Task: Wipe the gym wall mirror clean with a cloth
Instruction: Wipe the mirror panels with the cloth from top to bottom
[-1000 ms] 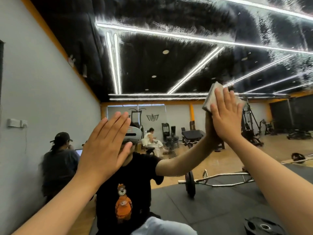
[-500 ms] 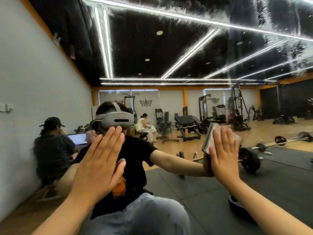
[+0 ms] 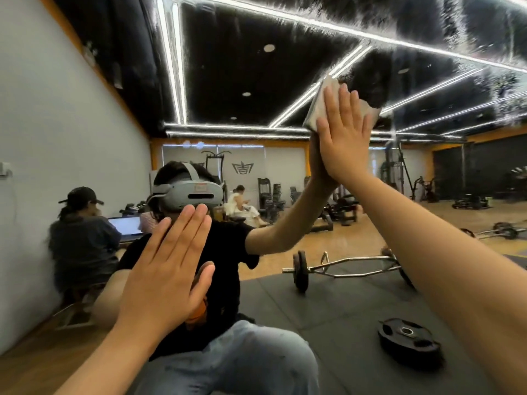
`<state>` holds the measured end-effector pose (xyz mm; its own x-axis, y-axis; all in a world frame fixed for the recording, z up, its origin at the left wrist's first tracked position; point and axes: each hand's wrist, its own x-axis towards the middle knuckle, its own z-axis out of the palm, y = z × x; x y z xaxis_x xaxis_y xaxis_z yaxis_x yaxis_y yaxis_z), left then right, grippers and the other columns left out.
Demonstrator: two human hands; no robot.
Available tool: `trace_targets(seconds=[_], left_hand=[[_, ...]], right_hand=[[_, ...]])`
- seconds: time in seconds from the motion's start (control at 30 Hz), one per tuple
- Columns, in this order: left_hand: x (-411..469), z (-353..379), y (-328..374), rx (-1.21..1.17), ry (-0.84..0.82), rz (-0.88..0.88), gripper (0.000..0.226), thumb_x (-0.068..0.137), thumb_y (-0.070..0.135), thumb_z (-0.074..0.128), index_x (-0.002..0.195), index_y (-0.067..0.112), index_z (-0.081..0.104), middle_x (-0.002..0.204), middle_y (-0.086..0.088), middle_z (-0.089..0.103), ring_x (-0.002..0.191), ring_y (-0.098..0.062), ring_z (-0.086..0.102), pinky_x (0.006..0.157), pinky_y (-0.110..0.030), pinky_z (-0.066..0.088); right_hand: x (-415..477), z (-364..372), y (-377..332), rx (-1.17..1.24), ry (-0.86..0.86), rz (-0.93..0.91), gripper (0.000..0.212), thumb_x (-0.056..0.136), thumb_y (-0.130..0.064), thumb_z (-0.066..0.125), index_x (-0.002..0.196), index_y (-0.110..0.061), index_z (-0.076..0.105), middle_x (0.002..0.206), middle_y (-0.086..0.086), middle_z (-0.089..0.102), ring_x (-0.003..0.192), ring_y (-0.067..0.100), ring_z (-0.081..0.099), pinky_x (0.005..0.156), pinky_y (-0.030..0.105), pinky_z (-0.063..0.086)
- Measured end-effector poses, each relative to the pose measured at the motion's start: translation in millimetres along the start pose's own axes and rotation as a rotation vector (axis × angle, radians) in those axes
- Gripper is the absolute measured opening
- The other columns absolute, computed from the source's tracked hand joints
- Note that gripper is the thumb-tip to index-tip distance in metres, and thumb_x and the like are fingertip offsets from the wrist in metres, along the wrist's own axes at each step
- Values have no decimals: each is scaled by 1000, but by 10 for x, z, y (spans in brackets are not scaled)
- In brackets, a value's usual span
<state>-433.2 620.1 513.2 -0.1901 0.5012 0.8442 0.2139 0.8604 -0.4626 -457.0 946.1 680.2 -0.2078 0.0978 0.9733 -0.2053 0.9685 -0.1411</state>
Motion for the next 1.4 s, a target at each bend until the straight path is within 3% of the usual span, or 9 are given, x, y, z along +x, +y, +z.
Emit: trace_targets(seconds=[0.13, 0.27, 0.37, 0.53, 0.73, 0.83, 1.03, 1.17, 1.4], left_hand=[[7, 11, 3, -16, 14, -2, 71, 96, 40, 34, 154, 0, 25, 164, -15, 17, 151, -29, 19, 121, -49, 19], [2, -2, 7, -27, 19, -8, 71, 96, 40, 33, 154, 0, 24, 164, -14, 16, 152, -29, 18, 121, -49, 20], [6, -1, 8, -39, 12, -6, 71, 96, 40, 33, 155, 1, 22, 165, -14, 15, 152, -28, 16, 120, -49, 20], [8, 1, 11, -49, 32, -15, 71, 95, 40, 34, 155, 1, 24, 164, -14, 16, 152, -28, 16, 121, -48, 19], [8, 10, 13, -44, 55, -9, 70, 96, 39, 35, 154, 1, 25, 164, -13, 17, 152, -28, 17, 122, -46, 15], [10, -10, 7, -46, 46, -9, 70, 96, 39, 33, 154, 1, 25, 164, -13, 17, 152, -28, 18, 122, -46, 15], [12, -13, 12, -47, 38, -20, 69, 97, 39, 33, 155, 3, 23, 164, -13, 16, 152, -26, 16, 122, -46, 16], [-1, 3, 2, -50, 57, -14, 66, 97, 32, 30, 155, 3, 23, 165, -13, 16, 152, -26, 17, 122, -45, 16], [-9, 24, -5, -54, 58, 0, 66, 95, 28, 29, 156, 2, 21, 165, -13, 13, 153, -26, 14, 122, -45, 14]], right_hand=[[-724, 128, -41, -3, -15, -70, 58, 104, -46, 14, 159, -29, 4, 167, 2, -2, 153, 20, -7, 122, 51, -4], [-1902, 322, -1, -49, -52, -223, 57, 105, -43, 19, 159, -26, 11, 167, 5, 4, 154, 29, 3, 119, 61, 12], [-2320, 388, 63, -77, -80, -313, 56, 105, -43, 21, 159, -30, 10, 167, 4, 7, 153, 31, 9, 118, 60, 13], [-1969, 322, -42, -77, -85, -326, 59, 102, -42, 29, 158, -32, 12, 166, 5, 10, 153, 28, 8, 121, 55, 8], [-500, 119, -467, -76, -71, -295, 58, 105, -46, 23, 158, -28, 10, 167, 2, 3, 153, 20, -6, 122, 48, -5], [-121, 84, -701, -24, -32, -197, 56, 107, -43, 25, 159, -28, 9, 167, 1, 1, 153, 20, -7, 122, 51, -5], [-931, 329, -941, -16, 72, -216, 56, 106, -39, 27, 158, -24, 19, 166, 5, 10, 154, 23, 1, 122, 52, 2], [-1844, 436, -865, -52, -27, -417, 56, 104, -41, 26, 157, -23, 22, 165, 8, 14, 153, 29, 9, 119, 60, 15], [-2523, 477, -516, -134, -141, -724, 57, 103, -46, 27, 158, -31, 19, 166, 1, 14, 152, 28, 15, 120, 55, 11]])
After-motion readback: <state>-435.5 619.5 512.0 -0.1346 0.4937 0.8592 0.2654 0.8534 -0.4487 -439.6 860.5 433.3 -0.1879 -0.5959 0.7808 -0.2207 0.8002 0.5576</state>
